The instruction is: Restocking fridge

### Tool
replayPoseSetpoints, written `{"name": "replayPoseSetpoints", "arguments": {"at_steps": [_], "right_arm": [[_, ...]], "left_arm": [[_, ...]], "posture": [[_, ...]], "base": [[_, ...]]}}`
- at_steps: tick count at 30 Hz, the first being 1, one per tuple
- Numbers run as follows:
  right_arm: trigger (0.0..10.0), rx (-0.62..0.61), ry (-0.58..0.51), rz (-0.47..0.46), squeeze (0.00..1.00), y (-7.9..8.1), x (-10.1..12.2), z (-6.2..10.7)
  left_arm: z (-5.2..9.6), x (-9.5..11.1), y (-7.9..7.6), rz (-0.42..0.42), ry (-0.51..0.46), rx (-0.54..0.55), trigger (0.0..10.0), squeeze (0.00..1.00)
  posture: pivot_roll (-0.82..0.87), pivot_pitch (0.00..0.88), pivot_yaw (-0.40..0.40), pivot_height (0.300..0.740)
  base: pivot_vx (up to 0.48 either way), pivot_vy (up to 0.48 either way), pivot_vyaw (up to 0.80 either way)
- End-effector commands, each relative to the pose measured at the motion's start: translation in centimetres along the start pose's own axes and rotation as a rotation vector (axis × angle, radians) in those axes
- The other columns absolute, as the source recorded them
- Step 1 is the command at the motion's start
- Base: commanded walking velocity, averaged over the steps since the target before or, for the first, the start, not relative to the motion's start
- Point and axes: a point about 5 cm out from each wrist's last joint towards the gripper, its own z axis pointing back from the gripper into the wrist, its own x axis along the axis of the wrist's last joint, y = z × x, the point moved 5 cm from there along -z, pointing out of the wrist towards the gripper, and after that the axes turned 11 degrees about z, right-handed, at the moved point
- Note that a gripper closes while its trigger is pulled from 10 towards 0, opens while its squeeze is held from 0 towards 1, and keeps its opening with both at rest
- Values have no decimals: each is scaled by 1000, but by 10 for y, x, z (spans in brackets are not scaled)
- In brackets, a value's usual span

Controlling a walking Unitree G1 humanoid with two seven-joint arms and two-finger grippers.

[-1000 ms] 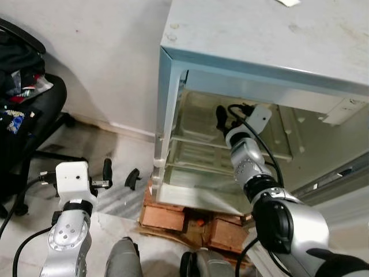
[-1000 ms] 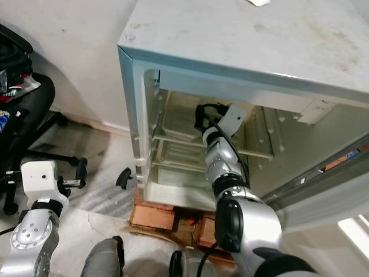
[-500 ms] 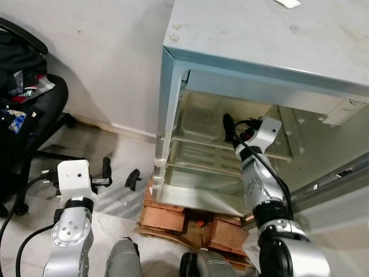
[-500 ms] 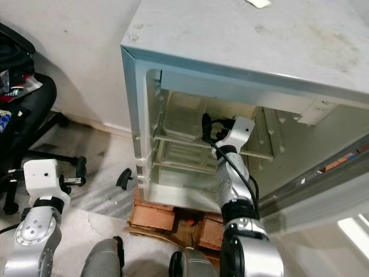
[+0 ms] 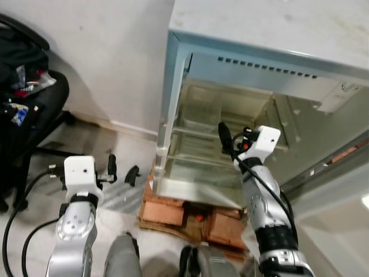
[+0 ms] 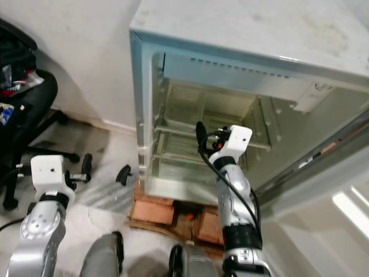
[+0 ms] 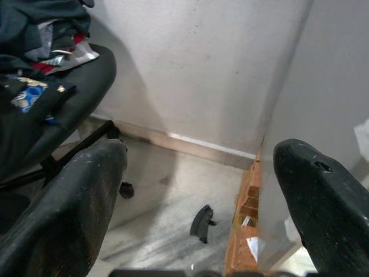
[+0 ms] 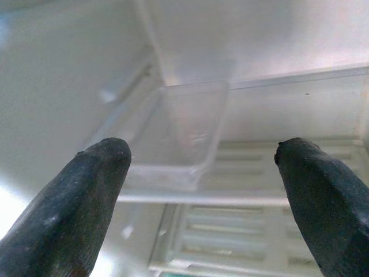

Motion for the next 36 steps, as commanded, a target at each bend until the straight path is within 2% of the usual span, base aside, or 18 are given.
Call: {"name": "replayPoseSetpoints", "arguments": {"at_steps": [1, 16, 27, 30, 36], "right_arm": [[10000, -9, 16, 4, 0, -3, -1, 4], [10000, 42, 83, -19, 0, 2, -8, 14], [10000, -11, 74, 2, 0, -7, -5, 18], [10000, -30, 65, 23, 0, -14, -4, 20], [10000, -35, 58, 27, 0, -13, -2, 18]], "left_arm": [[1, -4, -3, 2, 10, -11, 10000, 0], [-4, -5, -6, 4, 11, -20, 10000, 0], [-8, -7, -8, -15, 13, -33, 10000, 0], [-9, -8, -7, -40, 18, -42, 10000, 0], [-12, -10, -8, -52, 33, -53, 10000, 0]], "posture": [[102, 88, -106, 740], [78, 82, -102, 740], [73, 76, -97, 740], [68, 72, -92, 740], [66, 72, -88, 740]], "base": [[-416, 0, 0], [-415, 0, 0], [-375, 0, 0], [0, -307, 0], [0, -417, 0]]}}
